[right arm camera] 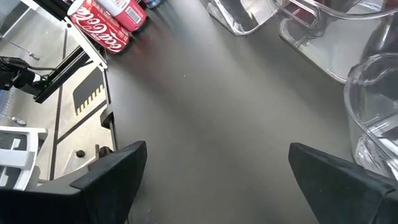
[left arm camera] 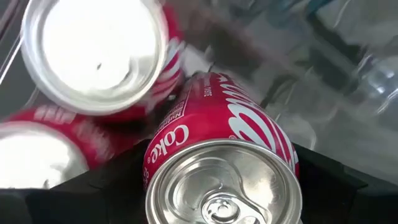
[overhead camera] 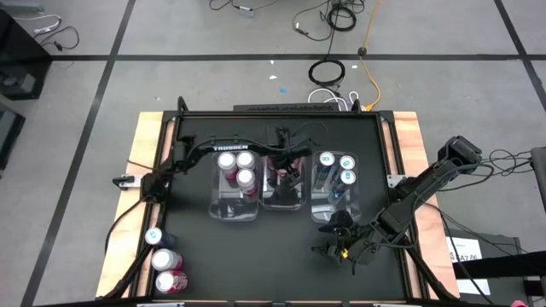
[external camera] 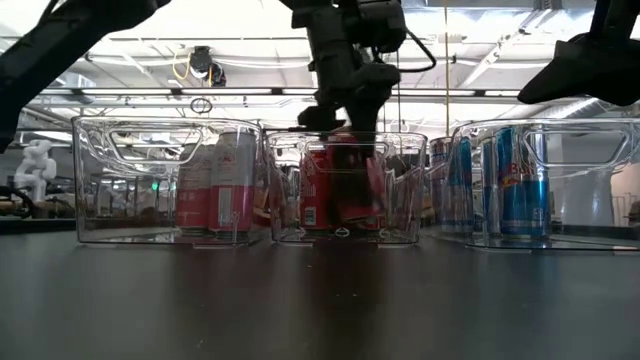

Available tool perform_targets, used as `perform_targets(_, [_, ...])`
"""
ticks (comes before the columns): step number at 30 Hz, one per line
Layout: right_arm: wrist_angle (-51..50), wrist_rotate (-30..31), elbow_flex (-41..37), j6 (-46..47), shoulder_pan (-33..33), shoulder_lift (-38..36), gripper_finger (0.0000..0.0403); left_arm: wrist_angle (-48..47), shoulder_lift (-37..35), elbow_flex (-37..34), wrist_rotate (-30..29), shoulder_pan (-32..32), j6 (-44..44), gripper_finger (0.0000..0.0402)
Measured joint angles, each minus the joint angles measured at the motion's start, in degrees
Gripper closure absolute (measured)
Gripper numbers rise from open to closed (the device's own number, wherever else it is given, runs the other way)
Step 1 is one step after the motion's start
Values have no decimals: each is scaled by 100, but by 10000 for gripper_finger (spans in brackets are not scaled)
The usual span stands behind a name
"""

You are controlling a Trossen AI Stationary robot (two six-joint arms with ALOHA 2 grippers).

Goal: Sort soda cans
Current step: Put the top red soda can into the center transparent bin, then put the red soda can into the center transparent bin

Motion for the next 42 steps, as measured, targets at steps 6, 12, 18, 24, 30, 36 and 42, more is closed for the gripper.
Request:
perform_targets(6, [-52,0,0,0,0,0,18,334,0,0,4,-7,-14,76])
perform_targets(12, [-52,0,0,11,3,0,18,476,0,0,0,-42,-14,58])
perform_targets(18, [-52,0,0,22,9,0,18,526,-24,11,22,-46,-18,45])
perform_targets(24, [-48,-2,0,22,9,0,18,928,-22,11,10,-42,-18,44])
perform_targets(30, [-46,-22,0,24,9,0,18,1021,-22,11,70,-35,-18,43])
perform_targets(36, [-52,-151,-1,22,11,0,18,323,-90,284,450,-14,-16,43])
perform_targets(42, [-50,-147,-2,23,10,-2,18,-215,-574,439,301,-265,-13,42])
